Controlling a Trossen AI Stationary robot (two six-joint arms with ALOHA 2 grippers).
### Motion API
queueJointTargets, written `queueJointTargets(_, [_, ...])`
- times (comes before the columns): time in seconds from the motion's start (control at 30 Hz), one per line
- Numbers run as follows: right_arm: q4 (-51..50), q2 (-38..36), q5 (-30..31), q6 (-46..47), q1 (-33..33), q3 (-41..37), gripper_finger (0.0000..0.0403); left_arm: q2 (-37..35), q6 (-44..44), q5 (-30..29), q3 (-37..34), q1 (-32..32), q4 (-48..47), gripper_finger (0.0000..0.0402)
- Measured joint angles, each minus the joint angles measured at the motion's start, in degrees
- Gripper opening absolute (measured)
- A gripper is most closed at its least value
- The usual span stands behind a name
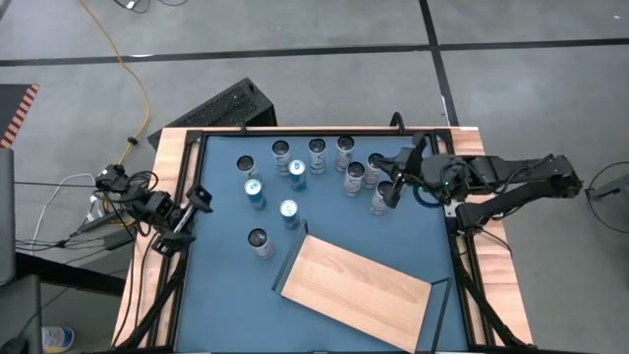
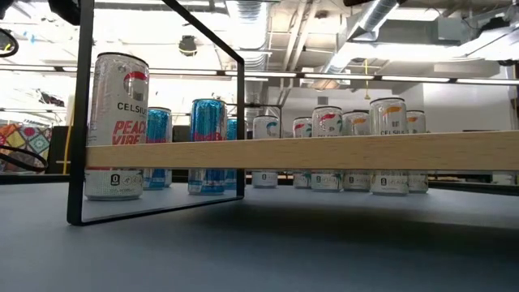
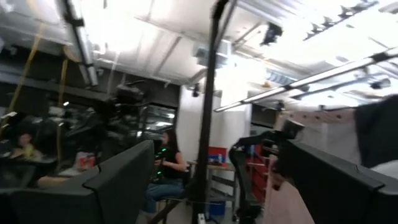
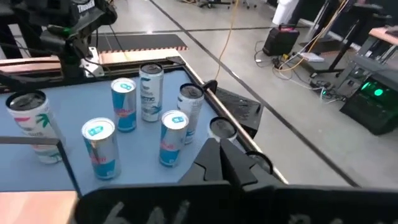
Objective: Place canned beverage on shelf
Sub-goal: Put the middle white pink soda can on the shelf
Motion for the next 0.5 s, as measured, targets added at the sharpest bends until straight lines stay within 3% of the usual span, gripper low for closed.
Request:
queueJointTargets(0.17, [-3.4, -0.4, -1.5, -0.8, -0.6, 0.0, 0.0062, 0.0, 0.5, -2.5, 0.0, 0.0, 0.7, 0.0348])
queueJointTargets(0.4, [-11.2, 0.5, -4.5, 5.6, -3.9, 0.0, 0.0235, 0.0, -0.6, -3.6, 0.0, 0.0, 6.0, 0.0348])
queueJointTargets(0.5, [-10.8, 1.7, -6.0, 6.5, -6.0, 1.1, 0.0287, 0.0, 1.0, -3.0, 0.0, 0.0, 8.1, 0.0348])
